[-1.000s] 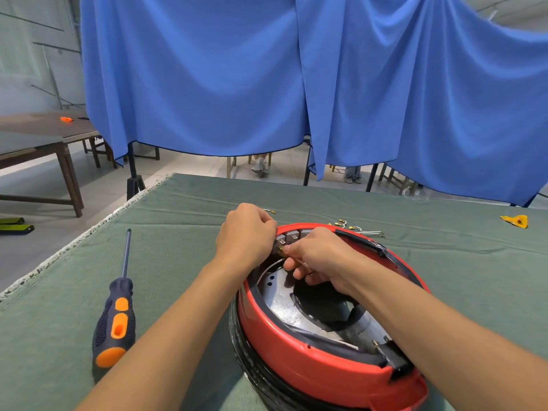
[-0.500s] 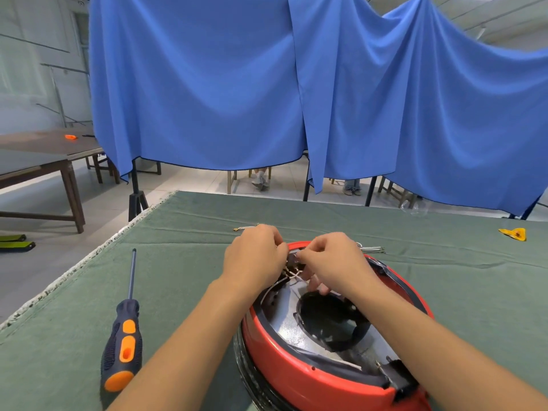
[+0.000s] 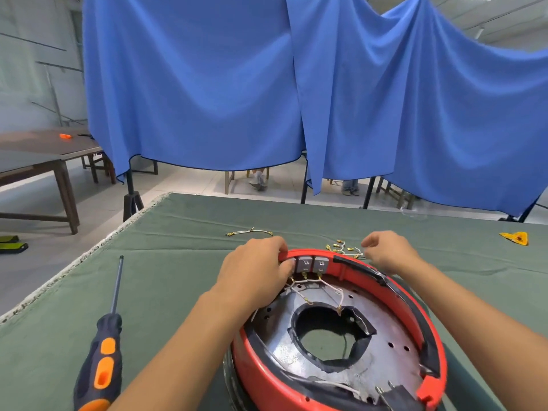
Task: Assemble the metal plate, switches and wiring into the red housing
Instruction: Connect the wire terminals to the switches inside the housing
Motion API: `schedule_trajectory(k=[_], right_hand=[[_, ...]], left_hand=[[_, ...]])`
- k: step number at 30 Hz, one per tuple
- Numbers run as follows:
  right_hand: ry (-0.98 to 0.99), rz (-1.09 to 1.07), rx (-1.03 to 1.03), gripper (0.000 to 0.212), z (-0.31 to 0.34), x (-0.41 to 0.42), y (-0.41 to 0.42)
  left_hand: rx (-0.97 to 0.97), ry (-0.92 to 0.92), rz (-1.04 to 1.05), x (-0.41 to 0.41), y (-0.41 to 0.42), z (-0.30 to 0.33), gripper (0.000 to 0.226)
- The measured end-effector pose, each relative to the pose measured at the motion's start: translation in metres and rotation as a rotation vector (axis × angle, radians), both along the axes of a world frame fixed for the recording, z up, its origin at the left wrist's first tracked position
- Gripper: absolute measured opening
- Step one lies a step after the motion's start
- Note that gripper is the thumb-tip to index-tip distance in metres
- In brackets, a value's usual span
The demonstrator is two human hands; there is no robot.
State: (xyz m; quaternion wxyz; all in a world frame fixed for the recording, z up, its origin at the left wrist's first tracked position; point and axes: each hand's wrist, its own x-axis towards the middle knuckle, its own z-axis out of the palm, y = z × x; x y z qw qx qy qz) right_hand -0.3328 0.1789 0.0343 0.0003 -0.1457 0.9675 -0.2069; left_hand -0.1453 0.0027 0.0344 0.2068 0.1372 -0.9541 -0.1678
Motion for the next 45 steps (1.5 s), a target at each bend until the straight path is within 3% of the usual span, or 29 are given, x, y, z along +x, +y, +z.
schedule_trajectory(k=[3, 10, 15, 26, 40, 45], right_hand=[[0.027, 0.106, 0.193, 0.038, -0.024, -0.010, -0.003], [0.072, 0.079, 0.125, 0.046, -0.054, -0.013, -0.001], [0.120, -0.096, -0.087, 0.037, -0.052, -0.010, -0.004], [0.123, -0.084, -0.001, 0.018, -0.046, 0.002, 0.002], [0.318, -0.004, -0.809, 0.014, -0.038, 0.016, 0.007], [0.350, 0.098, -0.850, 0.018, -0.001, 0.032, 0.007]], left_hand=[[-0.017, -0.003, 0.002, -0.002, -0.001, -0.002, 0.029], [-0.010, -0.006, 0.001, -0.005, -0.001, -0.002, 0.028], [0.006, -0.010, 0.010, -0.004, 0.000, -0.001, 0.027], [0.050, -0.027, 0.025, -0.003, 0.001, 0.001, 0.029], [0.070, -0.029, 0.035, -0.003, 0.000, 0.001, 0.028], [0.091, -0.036, 0.022, -0.003, 0.000, 0.001, 0.027]])
